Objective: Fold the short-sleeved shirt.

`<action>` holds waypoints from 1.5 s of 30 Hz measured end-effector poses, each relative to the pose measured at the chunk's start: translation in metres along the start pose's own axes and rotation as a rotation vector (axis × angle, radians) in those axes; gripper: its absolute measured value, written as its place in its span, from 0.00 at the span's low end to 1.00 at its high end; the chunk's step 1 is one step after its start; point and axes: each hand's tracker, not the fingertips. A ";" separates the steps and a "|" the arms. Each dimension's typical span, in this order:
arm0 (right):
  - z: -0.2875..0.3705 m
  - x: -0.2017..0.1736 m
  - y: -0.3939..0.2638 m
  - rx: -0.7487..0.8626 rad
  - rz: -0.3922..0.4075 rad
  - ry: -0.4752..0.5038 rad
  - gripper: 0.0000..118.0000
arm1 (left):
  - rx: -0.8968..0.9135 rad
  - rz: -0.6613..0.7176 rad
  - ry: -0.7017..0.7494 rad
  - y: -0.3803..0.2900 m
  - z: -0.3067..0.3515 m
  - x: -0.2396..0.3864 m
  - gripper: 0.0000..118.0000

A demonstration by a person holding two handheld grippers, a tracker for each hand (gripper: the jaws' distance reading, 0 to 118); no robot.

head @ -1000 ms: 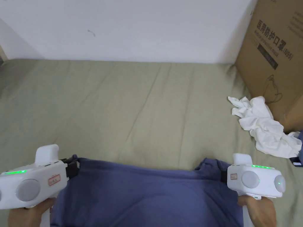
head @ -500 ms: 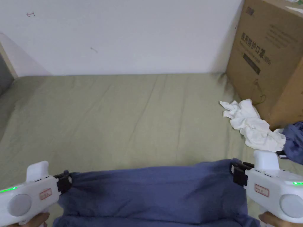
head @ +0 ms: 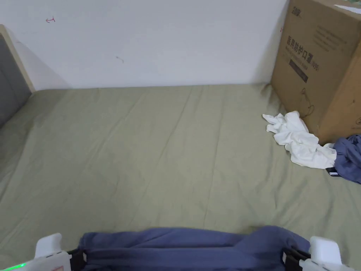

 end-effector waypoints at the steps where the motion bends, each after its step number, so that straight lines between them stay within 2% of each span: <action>1: -0.006 0.004 -0.007 -0.021 -0.018 -0.012 0.05 | -0.005 -0.001 0.006 -0.008 -0.001 0.000 0.08; 3: -0.014 0.008 -0.017 -0.052 -0.049 -0.028 0.05 | -0.021 0.002 0.018 -0.019 -0.006 -0.002 0.08; 8: -0.025 0.013 -0.027 -0.079 -0.066 -0.061 0.05 | -0.016 0.002 0.042 -0.030 -0.012 0.000 0.08; 10: -0.024 0.011 -0.026 -0.079 -0.060 -0.066 0.10 | -0.012 0.000 0.048 -0.028 -0.012 0.001 0.13; 11: -0.021 0.009 -0.024 -0.073 -0.053 -0.072 0.18 | -0.014 -0.006 0.049 -0.026 -0.010 0.002 0.27; 12: -0.018 0.008 -0.022 -0.066 -0.049 -0.074 0.28 | -0.016 -0.008 0.047 -0.025 -0.007 0.004 0.47; 13: -0.014 0.005 -0.019 -0.058 -0.043 -0.077 0.43 | -0.019 -0.009 0.040 -0.023 -0.003 0.005 0.68; 14: -0.009 0.003 -0.016 -0.050 -0.037 -0.076 0.68 | -0.018 0.001 0.026 -0.021 0.001 0.007 0.76; 15: -0.004 0.000 -0.011 -0.034 -0.031 -0.071 0.83 | -0.013 0.007 0.027 -0.019 0.007 0.010 0.76; 16: 0.002 -0.003 -0.005 -0.008 -0.020 -0.075 0.83 | 0.033 0.018 0.015 -0.016 0.016 0.013 0.76; 18: 0.017 -0.012 0.010 0.066 0.007 -0.071 0.90 | 0.106 0.019 -0.035 -0.005 0.032 0.019 0.77; 19: 0.024 -0.017 0.018 0.104 0.020 -0.066 0.91 | 0.126 0.022 -0.044 0.002 0.040 0.023 0.81; 21: 0.038 -0.027 0.036 0.165 0.049 -0.059 0.91 | 0.180 0.013 -0.048 0.013 0.054 0.031 0.96; 22: 0.046 -0.034 0.045 0.212 0.064 -0.061 0.91 | 0.226 0.000 -0.061 0.020 0.063 0.036 0.99; 31: 0.091 -0.090 0.102 0.524 0.246 -0.081 0.91 | 0.515 -0.080 -0.142 0.073 0.121 0.089 1.00; 35: 0.098 -0.106 0.108 0.589 0.276 -0.115 0.91 | 0.669 -0.155 -0.039 0.077 0.135 0.113 1.00; 37: 0.099 -0.111 0.109 0.599 0.280 -0.132 0.90 | 0.707 -0.200 0.026 0.075 0.136 0.123 0.99; 38: 0.099 -0.113 0.109 0.608 0.278 -0.136 0.85 | 0.728 -0.213 0.050 0.073 0.137 0.127 0.99; 40: 0.100 -0.116 0.107 0.635 0.271 -0.149 0.67 | 0.768 -0.234 0.077 0.067 0.138 0.131 0.91; 41: 0.100 -0.116 0.107 0.643 0.272 -0.164 0.53 | 0.785 -0.240 0.086 0.064 0.137 0.132 0.77; 42: 0.100 -0.116 0.108 0.641 0.279 -0.163 0.38 | 0.793 -0.242 0.084 0.061 0.137 0.133 0.57; 44: 0.100 -0.116 0.107 0.637 0.280 -0.160 0.04 | 0.790 -0.251 0.066 0.059 0.137 0.134 0.05; 45: 0.098 -0.116 0.105 0.648 0.279 -0.156 0.03 | 0.772 -0.255 0.036 0.061 0.136 0.134 0.05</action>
